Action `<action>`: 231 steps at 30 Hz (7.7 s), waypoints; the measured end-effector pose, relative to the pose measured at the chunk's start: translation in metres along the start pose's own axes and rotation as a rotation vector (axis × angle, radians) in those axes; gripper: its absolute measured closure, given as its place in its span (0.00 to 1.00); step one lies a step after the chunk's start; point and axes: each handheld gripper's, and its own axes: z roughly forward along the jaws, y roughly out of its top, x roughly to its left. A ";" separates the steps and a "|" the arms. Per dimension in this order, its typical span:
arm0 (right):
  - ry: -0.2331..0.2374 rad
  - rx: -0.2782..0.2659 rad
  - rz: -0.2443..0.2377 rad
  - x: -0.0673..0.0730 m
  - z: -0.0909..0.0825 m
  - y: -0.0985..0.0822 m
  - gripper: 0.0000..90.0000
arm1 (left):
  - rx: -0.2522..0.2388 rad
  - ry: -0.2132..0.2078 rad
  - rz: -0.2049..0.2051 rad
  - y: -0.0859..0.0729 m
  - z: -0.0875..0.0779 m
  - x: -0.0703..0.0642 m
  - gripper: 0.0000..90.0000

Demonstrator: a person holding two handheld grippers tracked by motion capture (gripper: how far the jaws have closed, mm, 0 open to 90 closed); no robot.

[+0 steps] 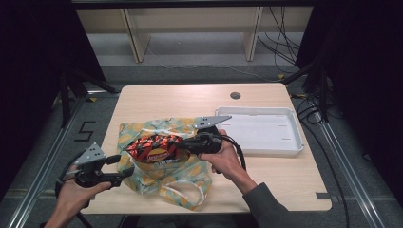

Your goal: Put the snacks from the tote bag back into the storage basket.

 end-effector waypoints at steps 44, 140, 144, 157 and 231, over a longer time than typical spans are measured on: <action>0.089 -0.140 0.027 0.042 -0.030 0.067 1.00 | 0.071 0.052 -0.018 -0.051 0.017 -0.001 0.19; -0.298 -0.234 0.249 -0.079 -0.190 0.002 1.00 | 0.107 0.062 0.037 -0.051 0.020 0.004 0.19; -0.300 -0.228 0.272 -0.083 -0.186 -0.006 1.00 | 0.108 0.061 0.001 -0.052 0.020 0.002 0.19; -0.329 -0.241 0.323 -0.099 -0.194 -0.027 1.00 | 0.100 0.061 0.025 -0.052 0.021 0.003 0.19; -0.586 -0.233 0.501 -0.166 -0.176 -0.044 0.90 | 0.101 0.052 0.081 -0.050 0.019 0.008 0.19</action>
